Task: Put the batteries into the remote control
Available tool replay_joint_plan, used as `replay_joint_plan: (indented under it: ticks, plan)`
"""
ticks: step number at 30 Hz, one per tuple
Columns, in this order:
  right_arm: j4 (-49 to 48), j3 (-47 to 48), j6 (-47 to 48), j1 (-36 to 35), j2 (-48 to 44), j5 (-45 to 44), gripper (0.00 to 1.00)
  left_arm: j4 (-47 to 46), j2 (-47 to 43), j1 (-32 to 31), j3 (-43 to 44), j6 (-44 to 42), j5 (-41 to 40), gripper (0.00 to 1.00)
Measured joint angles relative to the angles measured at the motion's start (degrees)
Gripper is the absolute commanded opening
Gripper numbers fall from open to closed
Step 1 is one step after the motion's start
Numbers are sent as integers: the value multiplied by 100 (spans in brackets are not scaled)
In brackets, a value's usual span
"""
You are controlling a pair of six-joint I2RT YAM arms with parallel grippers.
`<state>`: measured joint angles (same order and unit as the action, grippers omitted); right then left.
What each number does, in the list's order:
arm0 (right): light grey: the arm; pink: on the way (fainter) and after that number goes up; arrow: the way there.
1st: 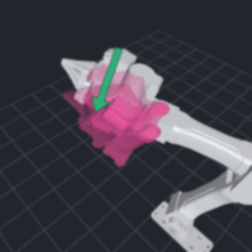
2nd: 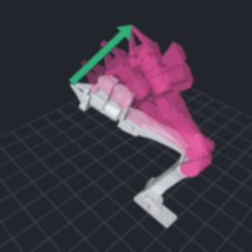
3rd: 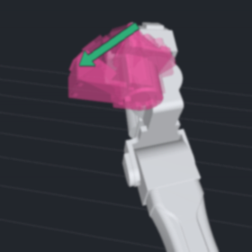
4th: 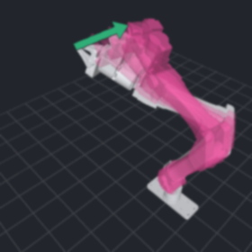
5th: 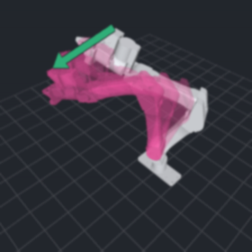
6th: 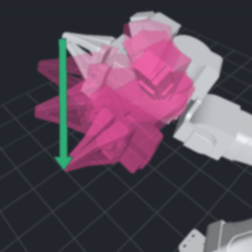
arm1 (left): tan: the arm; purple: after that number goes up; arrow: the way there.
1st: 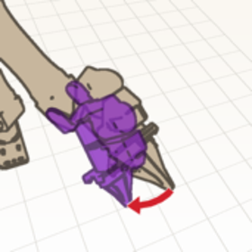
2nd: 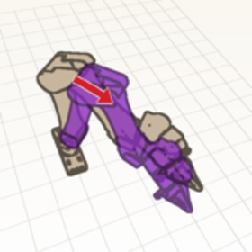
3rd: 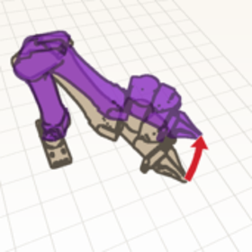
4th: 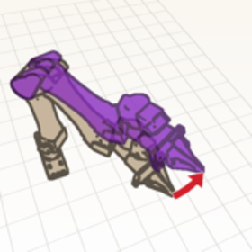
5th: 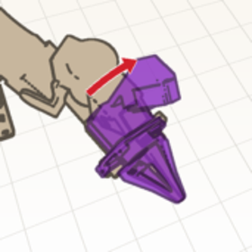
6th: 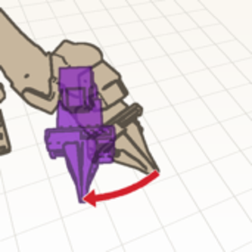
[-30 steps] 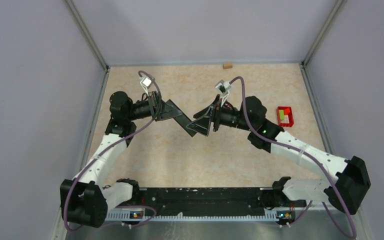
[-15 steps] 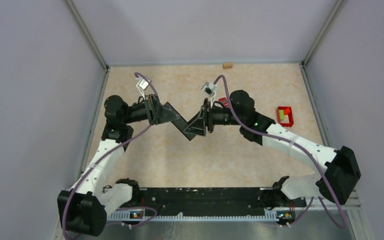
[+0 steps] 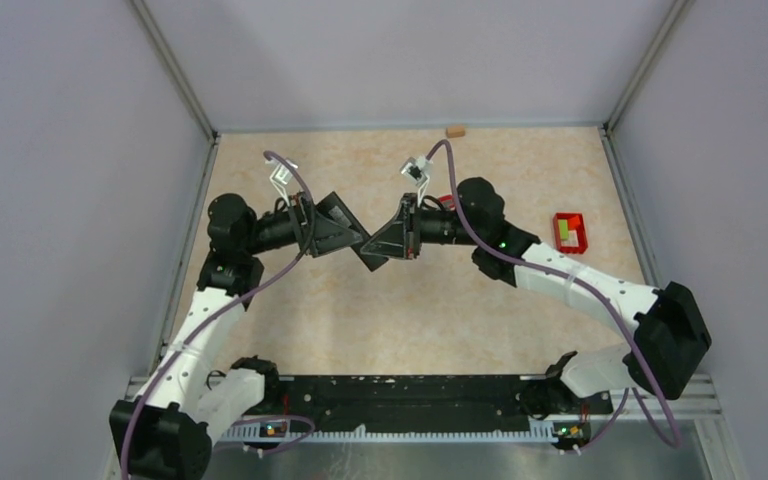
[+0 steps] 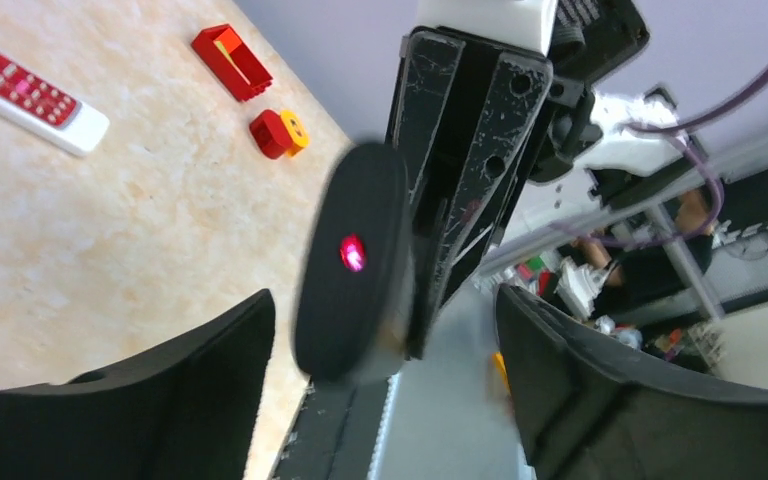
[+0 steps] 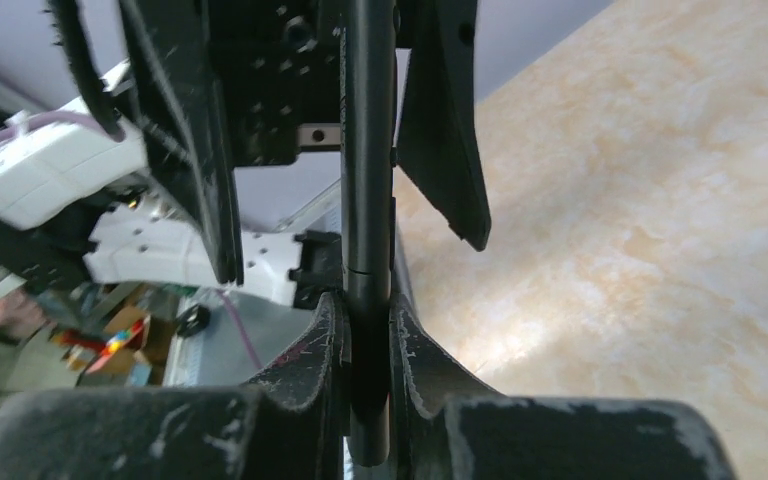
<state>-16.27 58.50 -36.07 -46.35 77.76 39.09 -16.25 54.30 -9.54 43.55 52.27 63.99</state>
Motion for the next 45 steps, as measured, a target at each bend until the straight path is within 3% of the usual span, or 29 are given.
replay_joint_plan:
  ticks: [4, 8, 15, 19, 23, 38, 42, 45]
  plan:
    - [219, 0, 160, 2, -59, -667, 0, 1008, -153, -42, 114, -643, -688, 99]
    - [1047, 4, 634, 2, -267, -1742, 0, 1915, -413, -42, 201, -1222, -1790, 99]
    - [3012, 13, 1344, 96, -299, -4461, 0, 2833, -719, -39, 232, -1797, -3217, 99]
    - [3812, -17, 1558, 756, -142, -5842, 0, 3040, -662, -37, 232, -1902, -3447, 99]
    - [4015, -221, 1770, 1493, 146, -6706, 0, 3110, -575, -37, 232, -1928, -3519, 99]
    - [3707, 232, 2459, 1805, 2376, -7525, 0, 3108, -411, -37, 243, -1939, -3386, 99]
    - [3574, 404, 2516, 1805, 2487, -7519, 17, 3106, -356, -37, 256, -1945, -3379, 99]
    - [3482, 463, 2553, 1805, 2581, -7482, 22, 3110, -337, -37, 258, -1947, -3379, 99]
